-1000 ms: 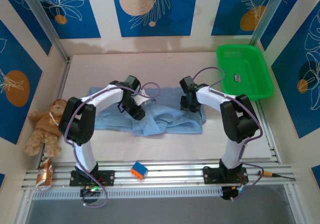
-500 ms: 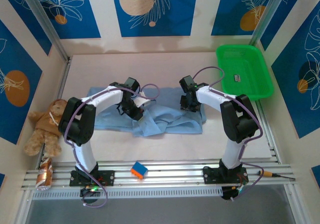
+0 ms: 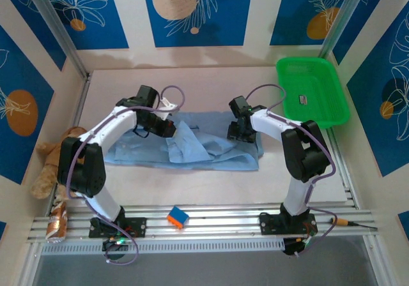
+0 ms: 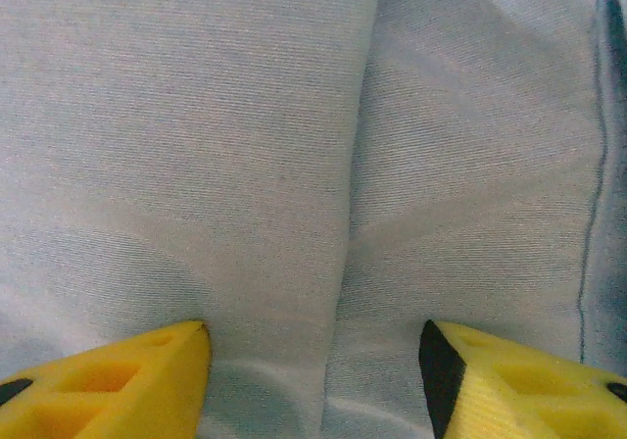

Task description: Fold and stack the long sleeve shirts

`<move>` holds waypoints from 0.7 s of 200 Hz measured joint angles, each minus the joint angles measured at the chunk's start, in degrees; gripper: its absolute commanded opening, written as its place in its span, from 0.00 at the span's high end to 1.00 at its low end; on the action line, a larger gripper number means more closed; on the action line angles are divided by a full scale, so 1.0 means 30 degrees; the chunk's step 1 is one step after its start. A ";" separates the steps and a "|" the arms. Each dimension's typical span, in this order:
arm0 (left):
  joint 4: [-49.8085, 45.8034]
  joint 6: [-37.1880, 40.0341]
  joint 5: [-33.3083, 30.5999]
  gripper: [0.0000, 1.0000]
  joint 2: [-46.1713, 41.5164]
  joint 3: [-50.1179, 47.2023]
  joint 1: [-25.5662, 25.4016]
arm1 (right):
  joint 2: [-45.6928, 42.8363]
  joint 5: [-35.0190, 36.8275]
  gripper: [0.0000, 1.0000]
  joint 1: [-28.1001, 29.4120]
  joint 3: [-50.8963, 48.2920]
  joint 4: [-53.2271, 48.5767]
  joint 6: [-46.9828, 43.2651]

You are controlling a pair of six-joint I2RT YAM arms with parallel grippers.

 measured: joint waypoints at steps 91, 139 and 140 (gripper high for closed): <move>0.4080 -0.4167 0.3796 1.00 -0.0488 -0.0007 0.4007 | -0.0495 0.0022 0.25 -0.0481 0.0000 0.0022 -0.0335; 0.6309 -0.5945 0.5836 1.00 -0.1421 -0.0058 0.5034 | -0.1814 0.0007 0.24 -0.1421 0.0007 0.0022 -0.0867; 0.6346 -0.5960 0.5843 1.00 -0.1435 -0.0058 0.5042 | -0.1836 0.0015 0.24 -0.1443 0.0007 0.0022 -0.0889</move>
